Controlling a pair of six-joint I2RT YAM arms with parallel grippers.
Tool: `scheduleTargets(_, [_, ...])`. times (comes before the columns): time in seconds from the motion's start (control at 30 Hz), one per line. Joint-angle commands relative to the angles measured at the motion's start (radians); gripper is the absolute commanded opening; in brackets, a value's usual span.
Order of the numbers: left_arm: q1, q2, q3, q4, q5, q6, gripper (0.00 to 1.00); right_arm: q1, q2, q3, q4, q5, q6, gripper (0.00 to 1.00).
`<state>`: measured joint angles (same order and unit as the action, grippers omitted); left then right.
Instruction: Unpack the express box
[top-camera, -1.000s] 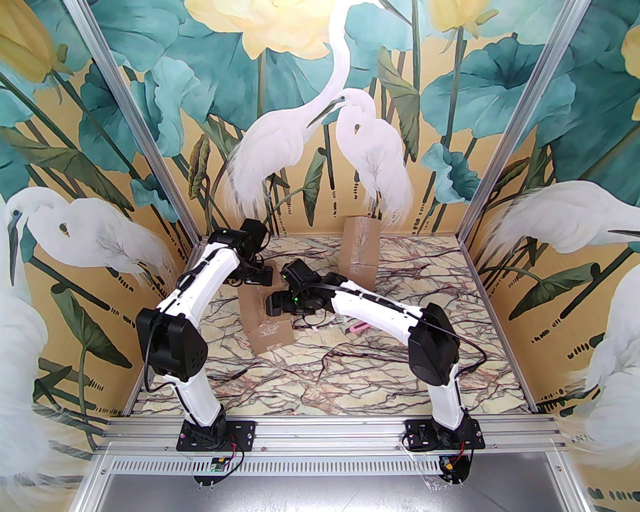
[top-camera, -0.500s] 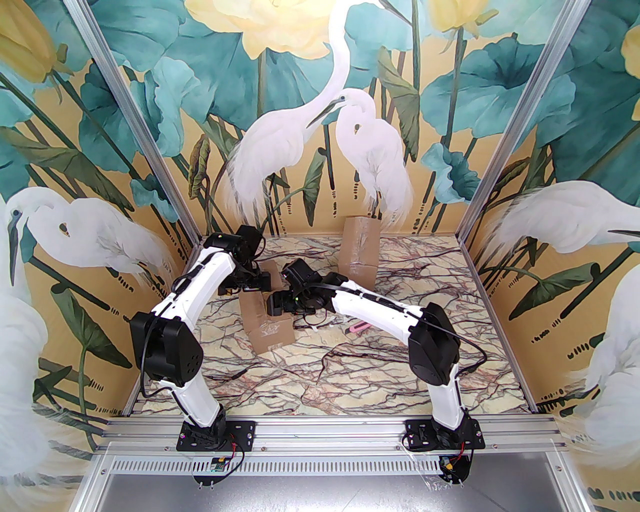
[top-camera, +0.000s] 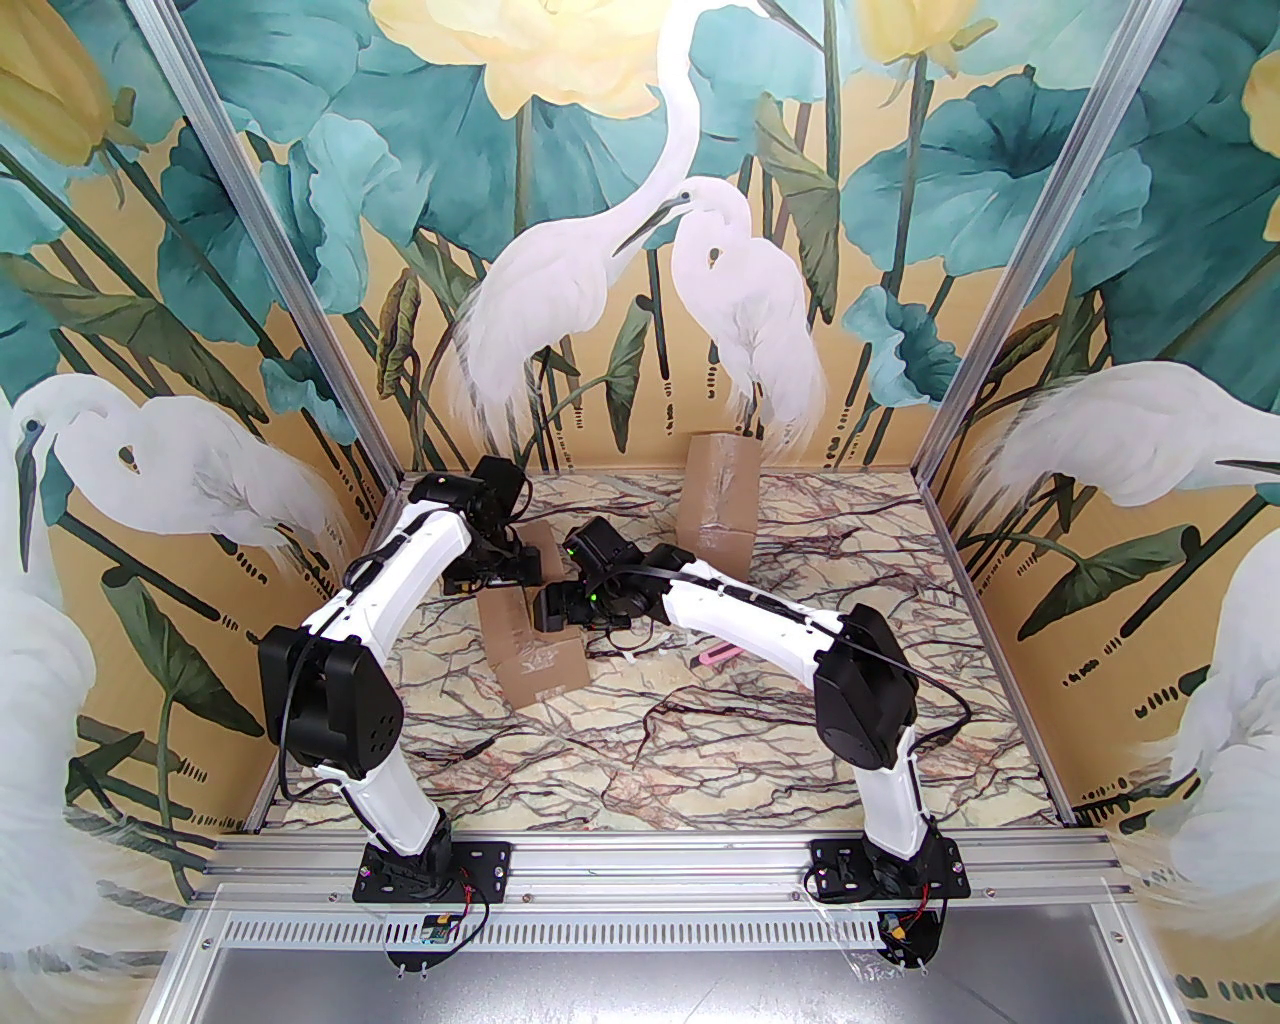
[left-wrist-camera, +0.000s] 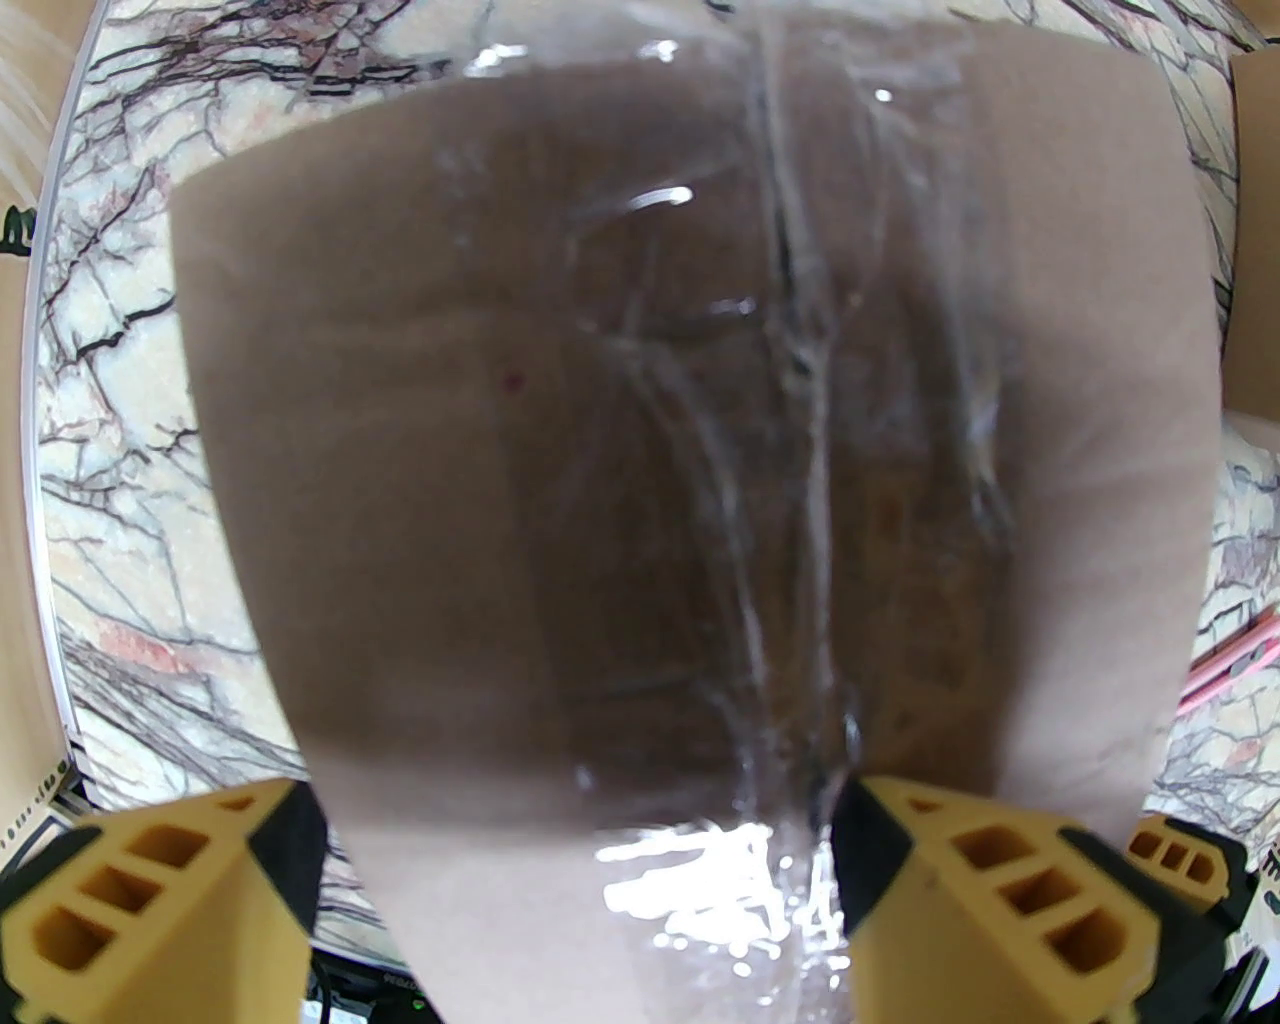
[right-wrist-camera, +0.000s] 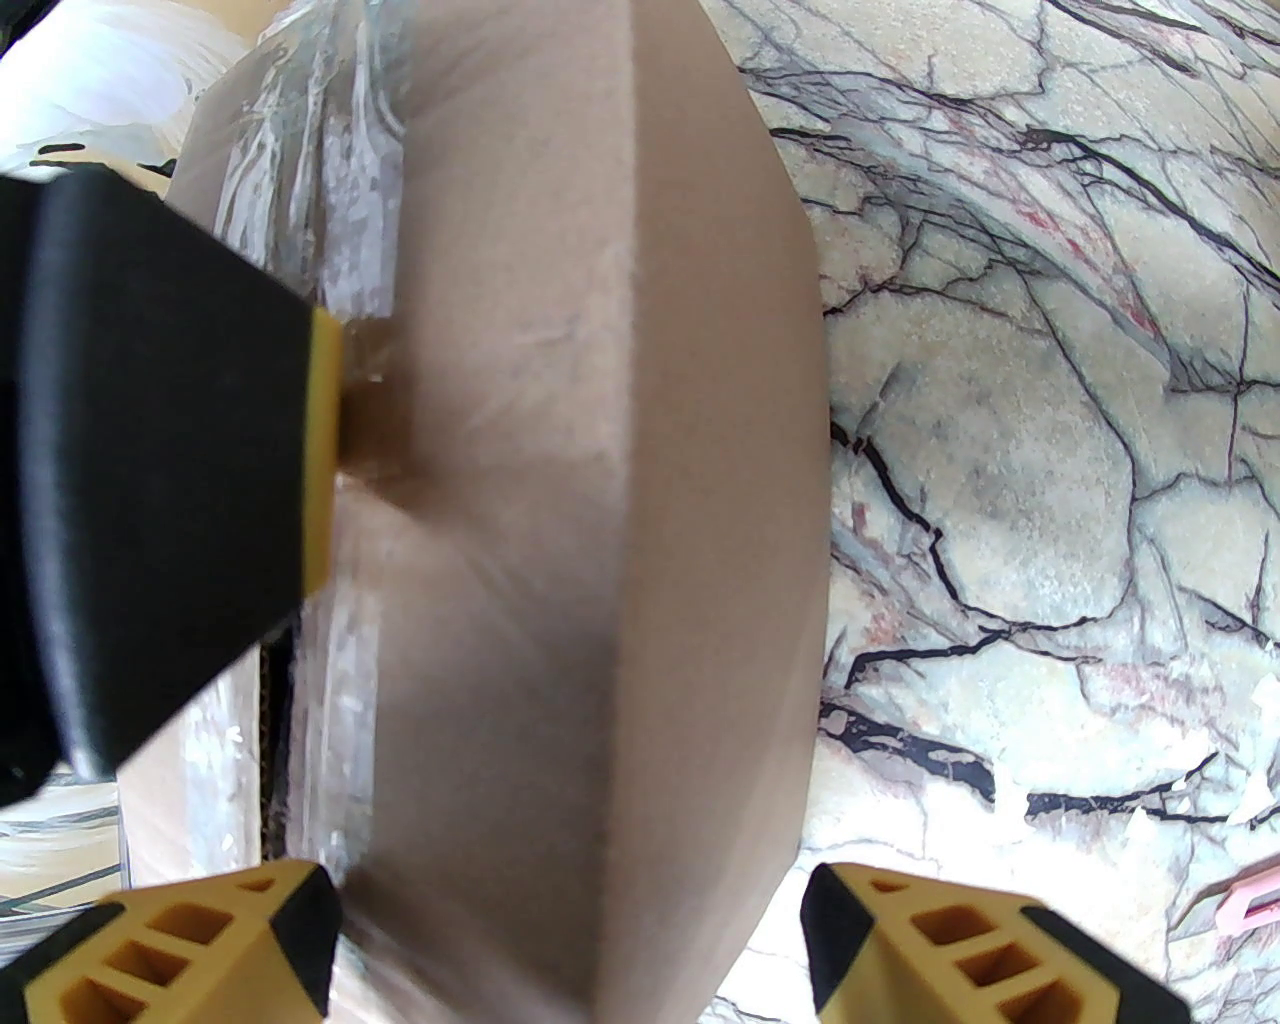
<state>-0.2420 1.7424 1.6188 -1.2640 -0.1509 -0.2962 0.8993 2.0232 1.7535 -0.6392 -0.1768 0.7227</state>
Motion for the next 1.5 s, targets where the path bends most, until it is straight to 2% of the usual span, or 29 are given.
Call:
scheduleTargets(0.0, [0.003,0.057,-0.086,-0.095,-0.03,0.01,0.91,-0.017,0.039,-0.011,-0.095,0.049,0.004,0.83])
scheduleTargets(0.2, [0.003,0.076,-0.082,-0.102,-0.06,0.014,0.92,-0.017,0.036,-0.013,-0.093,0.049,0.003,0.83])
scheduleTargets(0.4, [0.0,0.083,-0.063,-0.158,-0.148,0.025,0.87,-0.019,0.046,-0.005,-0.105,0.05,0.01,0.83])
scheduleTargets(0.63, [0.0,0.073,-0.004,-0.201,-0.151,0.038,0.73,-0.028,0.064,0.007,-0.123,0.038,0.021,0.84])
scheduleTargets(0.83, [0.0,0.069,0.007,-0.209,-0.131,0.054,0.67,-0.041,0.063,-0.011,-0.117,0.03,0.041,0.84])
scheduleTargets(1.2, [0.016,0.022,0.185,-0.162,0.039,0.114,0.59,-0.06,0.027,-0.06,-0.071,0.013,0.068,0.84])
scheduleTargets(1.47, [0.067,-0.067,0.105,-0.037,0.219,0.156,0.57,-0.071,0.026,-0.062,-0.069,-0.002,0.085,0.84])
